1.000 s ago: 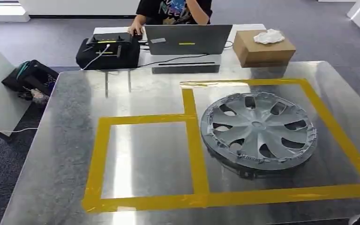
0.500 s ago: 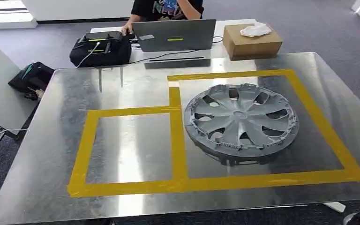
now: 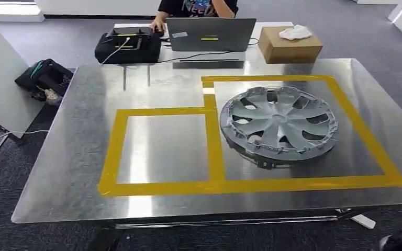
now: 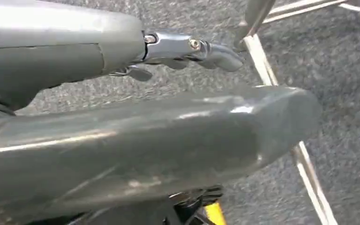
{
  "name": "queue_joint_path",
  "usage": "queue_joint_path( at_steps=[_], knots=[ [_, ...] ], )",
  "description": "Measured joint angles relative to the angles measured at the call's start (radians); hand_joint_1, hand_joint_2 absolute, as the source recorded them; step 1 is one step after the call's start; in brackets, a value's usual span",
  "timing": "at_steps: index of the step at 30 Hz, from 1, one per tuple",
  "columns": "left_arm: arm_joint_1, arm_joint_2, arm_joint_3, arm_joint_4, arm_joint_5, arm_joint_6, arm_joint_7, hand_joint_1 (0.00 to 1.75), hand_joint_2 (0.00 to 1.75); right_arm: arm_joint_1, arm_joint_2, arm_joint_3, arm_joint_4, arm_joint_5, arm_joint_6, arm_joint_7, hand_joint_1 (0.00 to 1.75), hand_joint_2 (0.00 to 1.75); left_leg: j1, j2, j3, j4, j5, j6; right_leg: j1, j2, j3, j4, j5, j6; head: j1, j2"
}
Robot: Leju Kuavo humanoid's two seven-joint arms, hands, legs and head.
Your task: Take the parts from the cabinet and place them on the table.
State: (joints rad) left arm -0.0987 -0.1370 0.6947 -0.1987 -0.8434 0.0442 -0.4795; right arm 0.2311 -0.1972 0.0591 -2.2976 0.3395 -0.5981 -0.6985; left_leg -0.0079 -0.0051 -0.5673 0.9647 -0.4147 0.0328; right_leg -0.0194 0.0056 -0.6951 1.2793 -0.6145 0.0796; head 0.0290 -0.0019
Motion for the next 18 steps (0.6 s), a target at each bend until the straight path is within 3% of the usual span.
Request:
queue_joint_path(
  at_steps=[1, 2, 3, 4, 5, 6, 7, 10, 11, 12, 13, 14, 15, 16, 17, 18],
  knots=[
    [0.000, -0.002, 0.000, 0.000, 0.000, 0.000, 0.000, 0.00, 0.00, 0.000, 0.000, 0.000, 0.003, 0.000, 0.002, 0.000, 0.00, 0.00, -0.001, 0.000, -0.014, 0.000, 0.011, 0.000, 0.000, 0.000, 0.002, 0.032, 0.001, 0.002, -0.001, 0.000],
    [0.001, -0.003, 0.000, 0.000, 0.000, 0.000, 0.000, 0.00, 0.00, -0.001, 0.000, 0.000, 0.007, 0.001, 0.003, 0.000, 0.00, 0.00, -0.002, 0.001, -0.029, 0.001, 0.022, -0.001, 0.000, 0.000, 0.022, 0.026, 0.028, 0.001, -0.001, 0.000],
    [0.001, -0.005, 0.001, 0.000, 0.000, 0.000, 0.000, 0.00, 0.00, -0.002, 0.000, -0.001, 0.009, 0.001, 0.004, 0.000, 0.00, 0.00, -0.002, 0.001, -0.042, 0.002, 0.032, -0.003, 0.000, 0.000, 0.059, -0.011, 0.067, 0.001, -0.001, 0.000],
    [0.000, -0.006, 0.001, 0.000, 0.000, 0.000, 0.000, 0.00, 0.00, -0.003, 0.000, -0.001, 0.011, 0.001, 0.005, 0.000, 0.00, 0.00, -0.002, 0.001, -0.055, 0.002, 0.043, -0.006, 0.000, 0.000, 0.115, -0.082, 0.105, -0.001, -0.001, 0.000],
    [0.000, -0.007, 0.001, 0.000, 0.000, -0.002, 0.000, 0.00, 0.00, -0.005, 0.000, -0.001, 0.013, 0.001, 0.009, 0.000, 0.00, 0.00, -0.002, 0.001, -0.066, 0.004, 0.054, -0.010, 0.000, 0.000, 0.183, -0.174, 0.115, -0.004, 0.000, 0.000],
    [0.001, -0.008, 0.002, 0.000, 0.000, -0.003, -0.001, 0.00, 0.00, -0.011, 0.000, -0.001, 0.015, 0.002, 0.013, 0.000, 0.00, 0.00, -0.007, 0.000, -0.074, 0.008, 0.062, -0.016, 0.003, 0.000, 0.246, -0.271, 0.078, -0.007, 0.000, 0.000],
    [0.001, -0.008, 0.002, 0.000, 0.000, -0.005, -0.003, 0.00, 0.00, -0.016, 0.000, -0.001, 0.016, 0.004, 0.022, 0.000, 0.00, 0.00, -0.008, 0.000, -0.078, 0.010, 0.071, -0.021, 0.005, 0.003, 0.271, -0.317, 0.066, -0.016, -0.004, 0.000],
    [0.003, -0.007, 0.003, 0.000, 0.000, -0.005, -0.005, 0.00, 0.00, -0.019, 0.001, -0.003, 0.023, 0.010, 0.037, 0.000, 0.00, 0.00, -0.004, 0.000, -0.082, 0.006, 0.099, -0.039, 0.010, 0.001, 0.239, -0.302, 0.081, -0.037, -0.003, 0.000],
    [0.003, -0.005, 0.005, 0.000, -0.001, -0.005, -0.005, 0.00, 0.00, -0.021, 0.002, -0.003, 0.026, 0.012, 0.039, 0.000, 0.00, 0.00, 0.000, 0.000, -0.088, 0.012, 0.084, -0.046, 0.004, -0.004, 0.229, -0.303, 0.095, -0.047, -0.003, 0.000],
    [0.005, -0.004, 0.005, 0.000, -0.002, -0.005, -0.005, 0.00, 0.00, -0.022, 0.002, -0.003, 0.027, 0.013, 0.040, 0.000, 0.00, 0.00, 0.000, 0.000, -0.102, 0.042, 0.025, -0.052, 0.004, -0.005, 0.216, -0.303, 0.106, -0.057, -0.006, 0.000],
    [0.005, -0.004, 0.005, 0.000, -0.003, -0.005, -0.005, 0.00, 0.00, -0.022, 0.002, -0.003, 0.027, 0.013, 0.042, 0.000, 0.00, 0.00, 0.004, 0.000, -0.120, 0.107, -0.047, -0.057, 0.004, -0.005, 0.202, -0.303, 0.118, -0.062, -0.013, 0.000],
    [0.004, -0.004, 0.005, 0.000, -0.003, -0.005, -0.005, 0.00, 0.00, -0.022, 0.002, -0.003, 0.028, 0.013, 0.042, 0.000, 0.00, 0.00, 0.007, 0.000, -0.137, 0.180, -0.106, -0.062, 0.004, -0.006, 0.193, -0.303, 0.130, -0.062, -0.011, 0.000],
    [0.002, -0.004, 0.005, 0.000, -0.003, -0.005, -0.005, 0.00, 0.00, -0.023, 0.002, -0.003, 0.030, 0.012, 0.045, 0.000, 0.00, 0.00, 0.010, 0.000, -0.152, 0.258, -0.145, -0.066, 0.004, -0.006, 0.180, -0.302, 0.143, -0.061, -0.012, 0.000],
    [0.001, -0.004, 0.005, 0.000, -0.003, -0.005, -0.005, 0.00, 0.00, -0.023, 0.002, -0.003, 0.032, 0.012, 0.046, 0.000, 0.00, 0.00, 0.012, 0.000, -0.158, 0.315, -0.152, -0.069, 0.003, -0.007, 0.163, -0.299, 0.157, -0.060, -0.011, 0.000],
    [0.001, -0.004, 0.005, 0.000, -0.003, -0.006, -0.005, 0.00, 0.00, -0.024, 0.002, -0.003, 0.034, 0.011, 0.048, 0.000, 0.00, 0.00, 0.014, 0.000, -0.146, 0.327, -0.130, -0.071, 0.002, -0.007, 0.146, -0.298, 0.168, -0.057, -0.011, 0.000],
    [0.000, -0.004, 0.005, 0.000, -0.003, -0.007, -0.005, 0.00, 0.00, -0.025, 0.002, -0.003, 0.036, 0.010, 0.049, 0.000, 0.00, 0.00, 0.016, 0.000, -0.115, 0.302, -0.096, -0.072, 0.001, -0.007, 0.131, -0.296, 0.178, -0.053, -0.012, 0.000]
  ],
)
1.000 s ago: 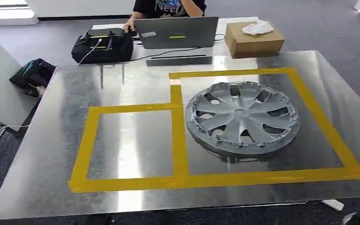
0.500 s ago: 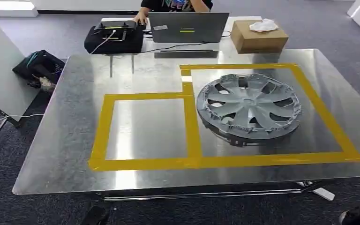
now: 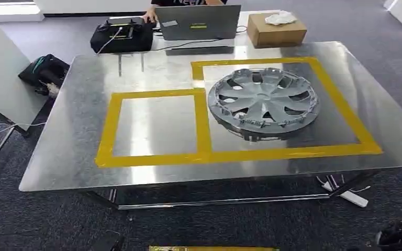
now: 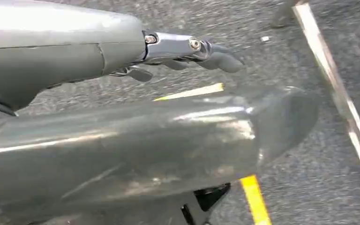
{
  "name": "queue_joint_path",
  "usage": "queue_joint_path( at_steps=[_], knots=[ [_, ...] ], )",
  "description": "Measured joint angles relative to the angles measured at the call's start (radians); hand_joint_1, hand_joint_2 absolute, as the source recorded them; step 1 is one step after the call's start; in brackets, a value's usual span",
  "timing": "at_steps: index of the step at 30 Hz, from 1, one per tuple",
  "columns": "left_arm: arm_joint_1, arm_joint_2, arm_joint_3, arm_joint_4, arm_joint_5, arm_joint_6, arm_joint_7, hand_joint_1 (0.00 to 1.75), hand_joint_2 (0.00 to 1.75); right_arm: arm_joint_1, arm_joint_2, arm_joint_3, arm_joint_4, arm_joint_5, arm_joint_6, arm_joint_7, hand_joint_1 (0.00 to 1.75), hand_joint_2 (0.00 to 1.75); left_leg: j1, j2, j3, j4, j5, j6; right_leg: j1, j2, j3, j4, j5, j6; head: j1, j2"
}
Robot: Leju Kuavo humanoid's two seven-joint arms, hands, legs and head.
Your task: Take the parts from the cabinet and place them on the table.
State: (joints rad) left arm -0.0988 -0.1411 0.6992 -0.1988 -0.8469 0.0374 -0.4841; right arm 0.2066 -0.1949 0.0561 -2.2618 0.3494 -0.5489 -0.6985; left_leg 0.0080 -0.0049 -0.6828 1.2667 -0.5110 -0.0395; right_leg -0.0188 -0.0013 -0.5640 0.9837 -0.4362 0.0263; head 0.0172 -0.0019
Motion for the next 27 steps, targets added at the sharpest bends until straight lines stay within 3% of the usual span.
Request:
queue_joint_path(
  at_steps=[1, 2, 3, 4, 6, 8, 9, 10, 11, 12, 13, 14, 16, 17, 18, 19, 22, 23, 24, 25, 26, 27],
  knots=[
    [-0.001, 0.000, 0.000, 0.000, 0.000, 0.000, 0.000, 0.00, 0.00, -0.002, 0.000, 0.000, 0.002, -0.001, 0.000, 0.000, 0.00, 0.00, 0.003, 0.000, 0.056, -0.070, 0.035, -0.001, -0.002, 0.000, -0.015, 0.002, 0.010, 0.006, 0.001, 0.000],
    [-0.003, 0.000, 0.000, 0.000, 0.000, 0.000, 0.000, 0.00, 0.00, -0.004, 0.000, -0.001, 0.002, -0.001, 0.001, 0.000, 0.00, 0.00, 0.005, 0.000, 0.123, -0.161, 0.050, -0.003, -0.004, 0.000, -0.026, 0.005, 0.018, 0.012, 0.000, 0.000],
    [-0.007, -0.002, 0.000, 0.000, 0.000, 0.000, 0.000, 0.00, 0.00, -0.006, 0.000, -0.001, 0.002, -0.001, 0.001, 0.000, 0.00, 0.00, 0.008, 0.000, 0.189, -0.243, 0.031, -0.002, -0.003, 0.000, -0.034, 0.008, 0.025, 0.020, -0.002, 0.000],
    [-0.010, -0.002, 0.000, 0.000, -0.001, 0.000, 0.000, 0.00, 0.00, -0.009, 0.000, -0.003, 0.002, -0.001, 0.001, 0.000, 0.00, 0.00, 0.004, -0.004, 0.218, -0.301, 0.018, 0.006, 0.000, 0.000, -0.043, 0.014, 0.031, 0.026, 0.001, 0.000],
    [-0.013, -0.004, 0.000, 0.000, -0.002, 0.000, 0.000, 0.00, 0.00, -0.009, 0.000, -0.005, 0.003, -0.003, 0.001, 0.000, 0.00, 0.00, -0.001, -0.005, 0.201, -0.302, 0.016, 0.021, -0.003, -0.002, -0.050, 0.010, 0.053, 0.041, 0.001, 0.000],
    [-0.008, -0.005, 0.000, 0.000, -0.003, 0.000, 0.000, 0.00, 0.00, -0.008, 0.000, -0.011, 0.004, -0.008, 0.003, 0.000, 0.00, 0.00, -0.001, 0.000, 0.185, -0.305, 0.035, 0.046, -0.010, -0.002, -0.057, 0.007, 0.059, 0.055, 0.000, 0.000],
    [-0.008, -0.005, 0.000, 0.000, -0.003, 0.000, 0.001, 0.00, 0.00, -0.007, 0.000, -0.016, 0.005, -0.011, 0.004, 0.000, 0.00, 0.00, -0.002, 0.003, 0.175, -0.305, 0.044, 0.056, -0.011, -0.002, -0.072, 0.030, 0.016, 0.056, 0.003, 0.000],
    [-0.009, -0.005, 0.000, 0.000, -0.005, 0.003, 0.001, 0.00, 0.00, -0.007, 0.000, -0.018, 0.005, -0.013, 0.003, 0.000, 0.00, 0.00, -0.004, 0.004, 0.165, -0.305, 0.054, 0.065, -0.010, -0.001, -0.094, 0.084, -0.045, 0.056, 0.002, 0.000],
    [-0.010, -0.005, 0.000, 0.000, -0.006, 0.003, 0.002, 0.00, 0.00, -0.008, 0.000, -0.020, 0.005, -0.014, 0.003, 0.000, 0.00, 0.00, -0.006, 0.004, 0.151, -0.304, 0.066, 0.068, -0.007, 0.000, -0.115, 0.167, -0.108, 0.056, 0.003, 0.000],
    [-0.010, -0.006, 0.000, 0.000, -0.007, 0.003, 0.002, 0.00, 0.00, -0.007, 0.000, -0.021, 0.005, -0.016, 0.003, 0.000, 0.00, 0.00, -0.010, 0.004, 0.135, -0.304, 0.078, 0.071, -0.005, 0.000, -0.134, 0.248, -0.152, 0.057, 0.003, 0.000],
    [-0.009, -0.006, 0.000, 0.000, -0.008, 0.003, 0.003, 0.00, 0.00, -0.007, 0.000, -0.023, 0.006, -0.018, 0.002, 0.000, 0.00, 0.00, -0.013, 0.004, 0.119, -0.303, 0.091, 0.072, -0.003, 0.000, -0.140, 0.306, -0.170, 0.056, 0.003, 0.000],
    [-0.009, -0.006, 0.000, 0.000, -0.008, 0.003, 0.003, 0.00, 0.00, -0.007, 0.000, -0.026, 0.007, -0.023, 0.002, 0.000, 0.00, 0.00, -0.016, 0.004, 0.102, -0.302, 0.103, 0.072, -0.001, 0.000, -0.129, 0.323, -0.155, 0.053, 0.003, 0.000],
    [-0.009, -0.006, 0.001, 0.000, -0.007, 0.003, 0.003, 0.00, 0.00, -0.007, 0.000, -0.029, 0.007, -0.032, 0.002, 0.000, 0.00, 0.00, -0.019, 0.004, 0.072, -0.302, 0.126, 0.069, 0.003, 0.000, -0.057, 0.254, -0.079, 0.047, 0.003, 0.000],
    [-0.010, -0.006, 0.000, 0.000, -0.007, 0.003, 0.003, 0.00, 0.00, -0.007, 0.000, -0.031, 0.006, -0.034, 0.002, 0.000, 0.00, 0.00, -0.020, 0.004, 0.059, -0.301, 0.138, 0.067, 0.004, 0.000, 0.005, 0.175, -0.054, 0.041, 0.003, 0.000],
    [-0.010, -0.006, 0.001, 0.000, -0.007, 0.003, 0.003, 0.00, 0.00, -0.008, 0.000, -0.034, 0.006, -0.034, 0.002, 0.000, 0.00, 0.00, -0.020, 0.003, 0.051, -0.300, 0.149, 0.063, 0.006, 0.000, 0.073, 0.085, -0.060, 0.039, 0.003, 0.000],
    [-0.009, -0.006, 0.001, 0.000, -0.007, 0.003, 0.003, 0.00, 0.00, -0.012, 0.000, -0.036, 0.006, -0.034, 0.002, 0.000, 0.00, 0.00, -0.026, 0.003, 0.043, -0.298, 0.159, 0.058, 0.010, 0.000, 0.139, -0.017, -0.095, 0.038, 0.004, 0.000],
    [-0.008, -0.006, 0.001, 0.000, -0.007, 0.003, 0.004, 0.00, 0.00, -0.008, 0.000, -0.042, 0.006, -0.035, 0.003, 0.000, 0.00, 0.00, -0.022, 0.004, 0.041, -0.307, 0.191, 0.046, 0.015, 0.002, 0.118, -0.025, -0.089, 0.029, 0.002, 0.000],
    [-0.005, -0.005, 0.001, 0.000, -0.006, 0.003, 0.005, 0.00, 0.00, -0.009, 0.000, -0.042, 0.006, -0.034, 0.003, 0.000, 0.00, 0.00, -0.025, 0.002, 0.036, -0.307, 0.198, 0.040, 0.007, 0.000, 0.107, -0.032, -0.076, 0.018, 0.002, 0.000],
    [-0.004, -0.005, 0.001, 0.000, -0.006, 0.003, 0.005, 0.00, 0.00, -0.011, 0.000, -0.042, 0.006, -0.034, 0.003, 0.000, 0.00, 0.00, -0.023, 0.002, 0.024, -0.291, 0.155, 0.031, 0.007, -0.001, 0.102, -0.029, -0.066, 0.008, 0.000, 0.000],
    [-0.004, -0.005, 0.001, 0.000, -0.006, 0.003, 0.006, 0.00, 0.00, -0.010, 0.000, -0.042, 0.006, -0.034, 0.003, 0.000, 0.00, 0.00, -0.020, 0.003, 0.011, -0.245, 0.094, 0.025, 0.007, -0.002, 0.097, -0.029, -0.055, -0.001, -0.007, 0.000],
    [-0.005, -0.006, 0.001, 0.000, -0.006, 0.003, 0.006, 0.00, 0.00, -0.009, 0.000, -0.042, 0.006, -0.034, 0.003, 0.000, 0.00, 0.00, -0.016, 0.003, -0.010, -0.164, 0.026, 0.019, 0.007, -0.002, 0.083, -0.028, -0.044, -0.003, -0.007, 0.000],
    [-0.006, -0.006, 0.001, 0.000, -0.005, 0.003, 0.006, 0.00, 0.00, -0.009, 0.000, -0.042, 0.006, -0.034, 0.003, 0.000, 0.00, 0.00, -0.014, 0.003, -0.030, -0.075, -0.024, 0.016, 0.008, -0.003, 0.068, -0.025, -0.033, -0.004, -0.007, 0.000]
  ],
)
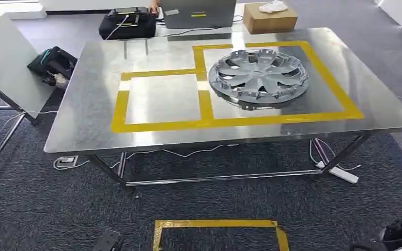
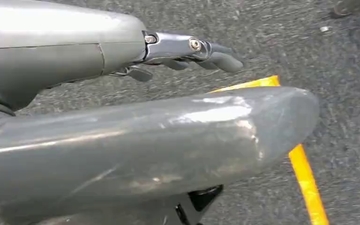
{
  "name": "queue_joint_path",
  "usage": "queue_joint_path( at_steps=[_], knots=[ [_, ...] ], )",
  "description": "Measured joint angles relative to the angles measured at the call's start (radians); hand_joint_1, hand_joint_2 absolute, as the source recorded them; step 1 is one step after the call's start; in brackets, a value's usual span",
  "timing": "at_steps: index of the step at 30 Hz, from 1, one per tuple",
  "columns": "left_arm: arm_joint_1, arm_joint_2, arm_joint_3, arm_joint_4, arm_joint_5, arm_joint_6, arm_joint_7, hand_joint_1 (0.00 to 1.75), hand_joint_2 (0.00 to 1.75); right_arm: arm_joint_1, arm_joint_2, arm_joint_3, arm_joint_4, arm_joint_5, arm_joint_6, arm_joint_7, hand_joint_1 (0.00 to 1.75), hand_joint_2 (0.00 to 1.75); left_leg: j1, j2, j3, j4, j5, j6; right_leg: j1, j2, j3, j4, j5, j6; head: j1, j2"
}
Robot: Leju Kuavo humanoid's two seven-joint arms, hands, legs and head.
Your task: Take the parts from the cabinet and place them on the table.
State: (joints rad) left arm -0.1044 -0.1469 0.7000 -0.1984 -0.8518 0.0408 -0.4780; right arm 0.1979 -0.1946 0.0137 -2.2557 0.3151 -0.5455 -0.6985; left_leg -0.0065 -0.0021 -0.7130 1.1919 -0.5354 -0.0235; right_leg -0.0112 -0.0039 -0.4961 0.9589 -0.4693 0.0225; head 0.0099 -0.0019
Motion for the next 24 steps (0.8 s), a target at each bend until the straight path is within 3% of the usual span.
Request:
queue_joint_path(
  at_steps=[1, 2, 3, 4, 5, 6, 7, 8, 10, 11, 12, 13, 14, 15, 16, 17, 19, 24],
  knots=[
    [0.000, 0.000, 0.000, 0.000, 0.002, 0.000, 0.000, 0.00, 0.00, 0.001, 0.000, 0.000, 0.000, 0.000, 0.000, 0.000, 0.00, 0.00, 0.001, 0.000, -0.011, 0.062, -0.020, -0.002, 0.000, -0.001, -0.015, 0.003, 0.009, 0.000, 0.000, 0.000],
    [0.001, 0.000, 0.000, 0.000, 0.003, 0.000, 0.000, 0.00, 0.00, 0.003, 0.000, 0.000, 0.000, 0.000, 0.000, 0.000, 0.00, 0.00, 0.001, 0.000, -0.005, 0.087, -0.011, -0.003, 0.000, -0.001, -0.031, 0.005, 0.018, -0.001, 0.000, 0.000],
    [0.001, 0.000, 0.000, 0.000, 0.003, 0.000, 0.000, 0.00, 0.00, 0.006, 0.000, -0.001, 0.000, 0.000, 0.000, 0.000, 0.00, 0.00, 0.001, 0.000, 0.023, 0.069, 0.020, -0.001, 0.000, -0.001, -0.046, 0.009, 0.027, 0.000, 0.000, 0.000],
    [0.001, 0.000, 0.000, 0.000, 0.004, 0.001, 0.000, 0.00, 0.00, 0.009, 0.000, -0.003, 0.000, -0.003, -0.002, 0.000, 0.00, 0.00, 0.001, 0.000, 0.062, 0.020, 0.053, 0.004, 0.000, -0.001, -0.058, 0.012, 0.033, 0.002, 0.000, 0.000],
    [0.001, 0.000, 0.000, 0.000, 0.005, 0.003, 0.000, 0.00, 0.00, 0.014, 0.002, -0.009, 0.001, -0.009, -0.003, 0.000, 0.00, 0.00, 0.000, 0.000, 0.122, -0.062, 0.078, 0.011, 0.001, 0.000, -0.069, 0.014, 0.041, 0.006, 0.000, 0.000],
    [0.000, 0.000, 0.000, 0.000, 0.005, 0.003, 0.000, 0.00, 0.00, 0.019, 0.003, -0.021, 0.001, -0.016, -0.005, 0.000, 0.00, 0.00, -0.003, -0.001, 0.188, -0.151, 0.075, 0.022, 0.000, 0.000, -0.075, 0.015, 0.048, 0.009, 0.000, 0.000],
    [0.000, 0.001, 0.000, 0.000, 0.007, 0.005, 0.000, 0.00, 0.00, 0.024, 0.006, -0.036, 0.003, -0.019, -0.014, 0.000, 0.00, 0.00, -0.007, -0.001, 0.235, -0.223, 0.069, 0.027, 0.007, -0.001, -0.083, 0.018, 0.052, 0.015, 0.001, 0.000],
    [-0.001, 0.001, 0.001, 0.000, 0.011, 0.007, -0.001, 0.00, 0.00, 0.035, 0.012, -0.057, 0.005, -0.030, -0.025, 0.007, 0.00, 0.00, -0.007, -0.001, 0.244, -0.248, 0.057, 0.031, 0.006, -0.003, -0.088, 0.018, 0.065, 0.022, 0.002, 0.000],
    [0.002, 0.000, 0.008, 0.000, 0.019, 0.010, -0.005, 0.00, 0.00, 0.057, 0.031, -0.126, 0.018, -0.116, -0.022, 0.031, 0.00, 0.00, -0.009, -0.002, 0.234, -0.252, 0.062, 0.036, 0.003, -0.004, -0.095, 0.014, 0.081, 0.036, 0.001, 0.000],
    [0.008, -0.001, 0.013, 0.000, 0.025, 0.011, -0.007, 0.00, 0.00, 0.066, 0.047, -0.183, 0.037, -0.209, 0.011, 0.050, 0.00, 0.00, 0.000, 0.001, 0.230, -0.266, 0.073, 0.046, 0.004, -0.002, -0.104, 0.018, 0.073, 0.041, 0.000, 0.000],
    [0.010, -0.001, 0.016, 0.000, 0.027, 0.012, -0.008, 0.00, 0.00, 0.070, 0.066, -0.246, 0.065, -0.286, 0.067, 0.057, 0.00, 0.00, -0.001, 0.002, 0.221, -0.265, 0.081, 0.051, 0.003, 0.001, -0.120, 0.039, 0.034, 0.047, 0.003, 0.000],
    [0.013, -0.002, 0.018, 0.000, 0.027, 0.013, -0.010, 0.00, 0.00, 0.065, 0.091, -0.327, 0.107, -0.350, 0.158, 0.057, 0.00, 0.00, -0.001, 0.003, 0.212, -0.265, 0.088, 0.060, 0.002, 0.001, -0.134, 0.095, -0.025, 0.051, 0.008, 0.000],
    [0.016, -0.003, 0.019, 0.000, 0.027, 0.014, -0.010, 0.00, 0.00, 0.053, 0.116, -0.404, 0.156, -0.370, 0.230, 0.048, 0.00, 0.00, -0.002, 0.003, 0.201, -0.265, 0.098, 0.062, 0.001, 0.001, -0.155, 0.178, -0.084, 0.054, 0.010, 0.000],
    [0.017, -0.003, 0.021, 0.000, 0.027, 0.014, -0.010, 0.00, 0.00, 0.043, 0.147, -0.492, 0.204, -0.371, 0.291, 0.038, 0.00, 0.00, -0.004, 0.003, 0.189, -0.264, 0.108, 0.063, 0.001, 0.001, -0.174, 0.256, -0.124, 0.057, 0.010, 0.000],
    [0.018, -0.005, 0.023, 0.000, 0.027, 0.014, -0.010, 0.00, 0.00, 0.039, 0.168, -0.553, 0.234, -0.370, 0.319, 0.034, 0.00, 0.00, -0.005, 0.002, 0.174, -0.262, 0.118, 0.064, 0.001, 0.002, -0.183, 0.312, -0.133, 0.059, 0.011, 0.000],
    [0.020, -0.006, 0.025, 0.000, 0.027, 0.014, -0.010, 0.00, 0.00, 0.036, 0.190, -0.606, 0.255, -0.364, 0.331, 0.035, 0.00, 0.00, -0.005, 0.001, 0.158, -0.258, 0.128, 0.063, 0.001, 0.001, -0.172, 0.326, -0.107, 0.061, 0.011, 0.000],
    [0.023, -0.007, 0.027, 0.000, 0.026, 0.014, -0.010, 0.00, 0.00, 0.018, 0.222, -0.675, 0.278, -0.345, 0.343, 0.047, 0.00, 0.00, -0.004, 0.001, 0.129, -0.249, 0.145, 0.057, -0.002, 0.001, -0.098, 0.242, -0.022, 0.064, 0.011, 0.000],
    [0.023, -0.008, 0.027, 0.000, 0.026, 0.014, -0.010, 0.00, 0.00, 0.015, 0.226, -0.683, 0.280, -0.340, 0.343, 0.053, 0.00, 0.00, -0.004, 0.001, 0.124, -0.248, 0.148, 0.055, -0.003, 0.001, -0.075, 0.211, -0.012, 0.066, 0.011, 0.000]
  ],
)
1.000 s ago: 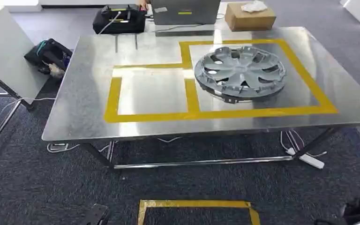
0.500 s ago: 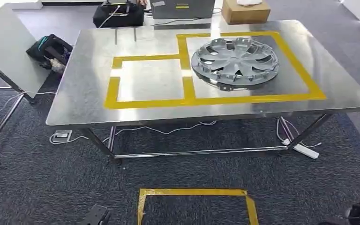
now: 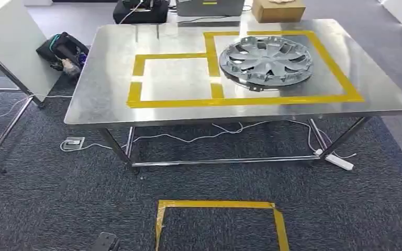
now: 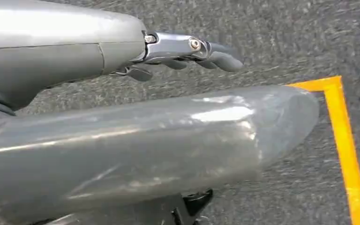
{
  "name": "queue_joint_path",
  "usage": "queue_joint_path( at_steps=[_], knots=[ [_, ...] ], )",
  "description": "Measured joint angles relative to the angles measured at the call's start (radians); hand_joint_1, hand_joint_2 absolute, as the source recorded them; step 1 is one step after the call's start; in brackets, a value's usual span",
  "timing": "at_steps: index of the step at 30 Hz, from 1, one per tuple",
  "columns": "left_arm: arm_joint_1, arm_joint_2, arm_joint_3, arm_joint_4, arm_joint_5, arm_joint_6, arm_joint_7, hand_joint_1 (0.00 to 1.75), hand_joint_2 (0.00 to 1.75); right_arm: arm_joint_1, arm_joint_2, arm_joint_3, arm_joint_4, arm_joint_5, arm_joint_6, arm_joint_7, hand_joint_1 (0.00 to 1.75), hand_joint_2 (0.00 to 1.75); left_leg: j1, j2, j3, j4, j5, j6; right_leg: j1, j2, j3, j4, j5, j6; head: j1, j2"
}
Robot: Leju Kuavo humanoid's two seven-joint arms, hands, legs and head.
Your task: Take the parts from the cabinet and place them on the table.
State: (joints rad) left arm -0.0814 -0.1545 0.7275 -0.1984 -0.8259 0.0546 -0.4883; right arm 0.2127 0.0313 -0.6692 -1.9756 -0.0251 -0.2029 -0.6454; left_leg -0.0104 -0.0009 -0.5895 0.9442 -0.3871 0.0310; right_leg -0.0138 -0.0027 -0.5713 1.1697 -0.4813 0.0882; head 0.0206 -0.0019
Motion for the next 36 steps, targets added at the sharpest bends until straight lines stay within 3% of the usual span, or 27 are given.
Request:
queue_joint_path(
  at_steps=[2, 3, 4, 6, 7, 8, 9, 11, 12, 13, 14, 15, 17, 18, 19, 20, 22, 23, 24, 26, 27, 28, 29, 30, 33, 34, 36],
  knots=[
    [-0.001, 0.000, 0.001, 0.000, 0.000, 0.000, 0.000, 0.00, 0.00, -0.007, 0.012, -0.022, 0.010, 0.013, -0.005, 0.023, 0.00, 0.00, 0.000, 0.000, -0.010, 0.005, 0.007, -0.005, -0.003, 0.000, 0.053, -0.073, 0.005, 0.003, 0.000, 0.000],
    [-0.001, -0.002, 0.006, 0.000, -0.003, 0.000, 0.005, 0.00, 0.00, -0.055, 0.041, -0.124, 0.138, 0.038, 0.023, 0.110, 0.00, 0.00, -0.004, 0.001, -0.027, 0.019, 0.033, -0.019, 0.003, 0.001, 0.127, -0.216, -0.043, -0.019, -0.003, 0.000],
    [0.007, -0.002, 0.010, 0.000, -0.006, 0.000, 0.007, 0.00, 0.00, -0.129, 0.042, -0.292, 0.481, 0.070, 0.060, 0.093, 0.00, 0.00, 0.004, -0.001, -0.038, 0.027, 0.027, -0.033, 0.003, -0.006, 0.109, -0.214, -0.024, -0.046, 0.004, 0.000],
    [0.010, -0.003, 0.011, 0.000, -0.011, 0.000, 0.007, 0.00, 0.00, -0.167, 0.025, -0.380, 0.728, 0.098, 0.022, 0.059, 0.00, 0.00, 0.006, 0.000, -0.066, 0.115, -0.092, -0.044, 0.004, -0.006, 0.086, -0.214, -0.008, -0.065, -0.005, 0.000],
    [0.010, -0.003, 0.013, 0.000, -0.012, 0.000, 0.007, 0.00, 0.00, -0.184, 0.020, -0.420, 0.875, 0.116, -0.016, 0.053, 0.00, 0.00, 0.007, 0.000, -0.087, 0.196, -0.151, -0.047, 0.004, -0.007, 0.074, -0.213, 0.004, -0.067, -0.006, 0.000],
    [0.010, -0.003, 0.013, 0.000, -0.014, 0.000, 0.007, 0.00, 0.00, -0.193, 0.011, -0.448, 0.984, 0.128, -0.036, 0.048, 0.00, 0.00, 0.007, 0.000, -0.104, 0.273, -0.183, -0.049, 0.004, -0.008, 0.065, -0.212, 0.016, -0.068, -0.007, 0.000],
    [0.010, -0.003, 0.013, 0.000, -0.014, 0.000, 0.007, 0.00, 0.00, -0.199, 0.012, -0.463, 1.060, 0.133, -0.041, 0.044, 0.00, 0.00, 0.007, 0.000, -0.111, 0.324, -0.175, -0.049, 0.004, -0.008, 0.050, -0.209, 0.028, -0.068, -0.007, 0.000],
    [0.009, -0.003, 0.014, 0.000, -0.015, 0.000, 0.007, 0.00, 0.00, -0.217, 0.007, -0.491, 1.190, 0.137, -0.053, 0.036, 0.00, 0.00, 0.006, 0.000, -0.076, 0.314, -0.091, -0.043, 0.005, -0.004, 0.018, -0.205, 0.049, -0.066, -0.008, 0.000],
    [0.009, -0.003, 0.014, 0.000, -0.015, 0.000, 0.007, 0.00, 0.00, -0.225, 0.003, -0.504, 1.237, 0.138, -0.056, 0.033, 0.00, 0.00, 0.005, 0.000, -0.028, 0.247, -0.064, -0.035, 0.007, -0.003, 0.006, -0.204, 0.058, -0.064, -0.007, 0.000],
    [0.007, -0.002, 0.014, 0.000, -0.015, 0.000, 0.007, 0.00, 0.00, -0.234, 0.000, -0.516, 1.283, 0.141, -0.060, 0.037, 0.00, 0.00, 0.001, 0.000, 0.036, 0.155, -0.060, -0.026, 0.006, -0.001, 0.000, -0.204, 0.066, -0.062, -0.007, 0.000],
    [0.005, -0.001, 0.014, 0.000, -0.014, 0.003, 0.006, 0.00, 0.00, -0.240, -0.002, -0.522, 1.327, 0.148, -0.068, 0.062, 0.00, 0.00, -0.005, 0.000, 0.112, 0.060, -0.079, -0.017, 0.010, 0.000, -0.005, -0.203, 0.071, -0.057, -0.007, 0.000],
    [0.000, -0.002, 0.015, 0.000, -0.013, 0.007, 0.003, 0.00, 0.00, -0.245, -0.004, -0.527, 1.364, 0.156, -0.077, 0.090, 0.00, 0.00, -0.006, 0.000, 0.140, 0.003, -0.093, -0.014, 0.011, -0.001, -0.011, -0.199, 0.078, -0.052, -0.009, 0.000],
    [-0.005, -0.002, 0.016, 0.000, -0.012, 0.011, 0.003, 0.00, 0.00, -0.255, -0.003, -0.535, 1.440, 0.179, -0.098, 0.143, 0.00, 0.00, -0.006, 0.000, 0.128, -0.010, -0.104, -0.011, 0.011, -0.005, -0.022, -0.197, 0.094, -0.040, -0.008, 0.000],
    [-0.002, -0.002, 0.016, 0.000, -0.012, 0.014, 0.003, 0.00, 0.00, -0.258, 0.000, -0.536, 1.479, 0.190, -0.104, 0.169, 0.00, 0.00, -0.004, 0.000, 0.125, -0.016, -0.094, -0.004, 0.014, -0.005, -0.024, -0.198, 0.100, -0.033, -0.006, 0.000],
    [0.001, -0.002, 0.017, 0.000, -0.013, 0.016, 0.004, 0.00, 0.00, -0.260, 0.004, -0.537, 1.513, 0.206, -0.108, 0.193, 0.00, 0.00, 0.001, 0.002, 0.124, -0.019, -0.086, -0.002, 0.011, -0.002, -0.037, -0.184, 0.086, -0.031, -0.011, 0.000],
    [0.002, -0.002, 0.017, 0.000, -0.014, 0.017, 0.004, 0.00, 0.00, -0.261, 0.008, -0.536, 1.545, 0.222, -0.113, 0.229, 0.00, 0.00, 0.001, 0.002, 0.118, -0.019, -0.080, 0.004, 0.010, -0.002, -0.055, -0.141, 0.041, -0.025, -0.005, 0.000],
    [0.003, -0.003, 0.018, 0.000, -0.021, 0.017, 0.004, 0.00, 0.00, -0.265, 0.018, -0.535, 1.600, 0.254, -0.113, 0.296, 0.00, 0.00, -0.001, 0.002, 0.103, -0.018, -0.067, 0.011, 0.007, -0.001, -0.108, 0.017, -0.058, -0.017, -0.003, 0.000],
    [0.002, -0.003, 0.018, 0.000, -0.022, 0.017, 0.004, 0.00, 0.00, -0.266, 0.026, -0.532, 1.621, 0.263, -0.113, 0.315, 0.00, 0.00, -0.002, 0.002, 0.093, -0.017, -0.061, 0.010, 0.006, -0.001, -0.129, 0.086, -0.091, -0.014, -0.002, 0.000],
    [0.003, -0.003, 0.018, 0.000, -0.024, 0.017, 0.004, 0.00, 0.00, -0.267, 0.035, -0.527, 1.640, 0.278, -0.111, 0.343, 0.00, 0.00, -0.004, 0.002, 0.085, -0.014, -0.055, 0.009, 0.005, -0.002, -0.128, 0.113, -0.097, -0.012, -0.003, 0.000],
    [0.003, -0.004, 0.018, 0.000, -0.035, 0.016, 0.005, 0.00, 0.00, -0.267, 0.047, -0.507, 1.672, 0.306, -0.096, 0.393, 0.00, 0.00, -0.003, 0.007, 0.069, -0.005, -0.048, 0.006, 0.003, -0.003, -0.059, 0.028, -0.054, -0.010, -0.003, 0.000],
    [0.003, -0.005, 0.017, 0.000, -0.042, 0.015, 0.007, 0.00, 0.00, -0.270, 0.052, -0.496, 1.686, 0.315, -0.075, 0.414, 0.00, 0.00, -0.002, 0.011, 0.062, 0.002, -0.046, 0.003, 0.002, -0.011, 0.007, -0.071, -0.017, -0.009, -0.002, 0.000],
    [0.003, -0.006, 0.017, 0.000, -0.045, 0.014, 0.008, 0.00, 0.00, -0.278, 0.063, -0.490, 1.695, 0.322, -0.061, 0.420, 0.00, 0.00, -0.003, 0.015, 0.057, 0.011, -0.046, -0.001, 0.001, -0.035, 0.062, -0.150, 0.000, -0.008, -0.002, 0.000],
    [0.003, -0.005, 0.017, 0.000, -0.049, 0.014, 0.011, 0.00, 0.00, -0.288, 0.077, -0.482, 1.704, 0.332, -0.045, 0.421, 0.00, 0.00, -0.012, 0.020, 0.048, 0.025, -0.050, -0.009, 0.006, -0.051, 0.069, -0.189, -0.019, -0.012, 0.001, 0.000],
    [0.003, -0.005, 0.016, 0.000, -0.053, 0.014, 0.013, 0.00, 0.00, -0.293, 0.081, -0.474, 1.707, 0.339, -0.037, 0.421, 0.00, 0.00, -0.012, 0.025, 0.045, 0.028, -0.048, -0.013, 0.005, -0.032, 0.066, -0.179, -0.010, -0.033, -0.005, 0.000],
    [0.002, -0.006, 0.016, 0.000, -0.054, 0.014, 0.015, 0.00, 0.00, -0.286, 0.091, -0.459, 1.720, 0.349, -0.024, 0.420, 0.00, 0.00, -0.009, 0.042, 0.042, 0.030, -0.045, -0.026, 0.004, -0.018, 0.049, -0.179, -0.001, -0.056, -0.003, 0.000],
    [0.001, -0.006, 0.016, 0.000, -0.056, 0.014, 0.016, 0.00, 0.00, -0.285, 0.094, -0.454, 1.723, 0.354, -0.013, 0.416, 0.00, 0.00, -0.008, 0.028, 0.033, 0.048, -0.068, -0.036, 0.002, -0.015, 0.054, -0.179, 0.004, -0.064, -0.005, 0.000],
    [0.002, -0.006, 0.016, 0.000, -0.057, 0.013, 0.016, 0.00, 0.00, -0.288, 0.094, -0.442, 1.723, 0.362, -0.003, 0.405, 0.00, 0.00, -0.001, 0.015, -0.019, 0.174, -0.158, -0.047, 0.002, -0.001, 0.041, -0.178, 0.016, -0.075, -0.008, 0.000]
  ],
)
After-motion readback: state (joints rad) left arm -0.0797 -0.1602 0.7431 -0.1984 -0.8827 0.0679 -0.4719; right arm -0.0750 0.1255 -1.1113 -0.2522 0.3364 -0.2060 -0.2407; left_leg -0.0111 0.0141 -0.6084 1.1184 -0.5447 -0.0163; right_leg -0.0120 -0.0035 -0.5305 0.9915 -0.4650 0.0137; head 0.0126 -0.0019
